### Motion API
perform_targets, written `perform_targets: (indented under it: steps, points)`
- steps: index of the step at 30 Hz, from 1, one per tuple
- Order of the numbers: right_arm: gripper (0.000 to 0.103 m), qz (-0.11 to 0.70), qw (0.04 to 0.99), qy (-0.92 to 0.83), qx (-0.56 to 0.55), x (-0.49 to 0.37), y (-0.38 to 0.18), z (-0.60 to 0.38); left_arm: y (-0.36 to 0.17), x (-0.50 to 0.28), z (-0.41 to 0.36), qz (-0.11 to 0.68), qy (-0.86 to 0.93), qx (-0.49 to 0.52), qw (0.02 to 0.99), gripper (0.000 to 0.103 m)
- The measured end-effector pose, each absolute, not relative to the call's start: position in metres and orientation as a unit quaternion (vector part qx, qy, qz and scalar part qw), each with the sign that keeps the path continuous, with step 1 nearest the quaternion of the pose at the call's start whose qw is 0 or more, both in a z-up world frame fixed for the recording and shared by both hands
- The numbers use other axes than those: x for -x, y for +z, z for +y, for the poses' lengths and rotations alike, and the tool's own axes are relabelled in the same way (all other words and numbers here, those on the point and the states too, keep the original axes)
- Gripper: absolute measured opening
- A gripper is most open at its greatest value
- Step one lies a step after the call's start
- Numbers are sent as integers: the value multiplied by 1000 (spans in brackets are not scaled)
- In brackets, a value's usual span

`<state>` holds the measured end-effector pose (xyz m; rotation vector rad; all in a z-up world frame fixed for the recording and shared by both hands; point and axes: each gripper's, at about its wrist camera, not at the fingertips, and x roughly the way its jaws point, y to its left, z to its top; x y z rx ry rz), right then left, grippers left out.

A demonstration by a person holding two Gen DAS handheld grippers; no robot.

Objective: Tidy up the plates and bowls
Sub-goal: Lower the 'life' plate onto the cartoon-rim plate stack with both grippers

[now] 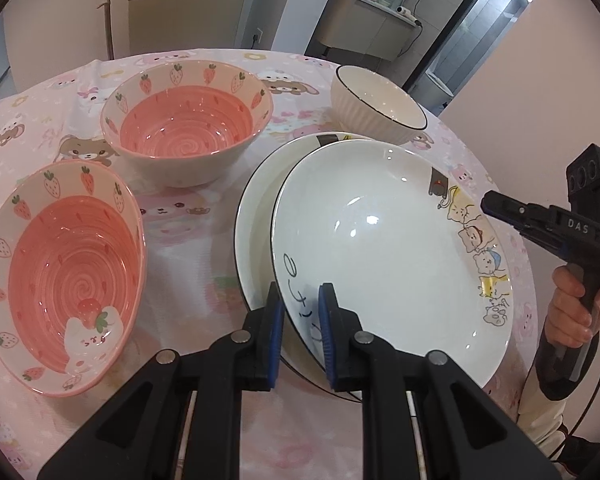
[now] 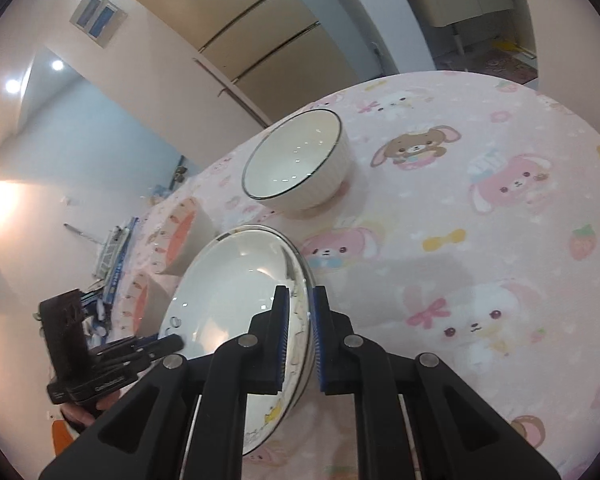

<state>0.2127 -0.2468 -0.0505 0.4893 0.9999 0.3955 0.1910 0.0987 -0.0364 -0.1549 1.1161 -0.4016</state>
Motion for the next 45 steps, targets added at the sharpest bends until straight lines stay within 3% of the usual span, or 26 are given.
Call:
perform_targets:
  steps: [21, 30, 45]
  points:
    - [11, 495, 833, 180, -170, -218, -67, -222, -32, -194, 116, 543, -205, 124, 805, 15]
    - [11, 495, 832, 183, -170, -219, -68, -222, -7, -175, 116, 521, -186, 78, 829, 15]
    - [12, 498, 830, 183, -173, -219, -68, -222, -21, -185, 127, 542, -147, 78, 824, 17]
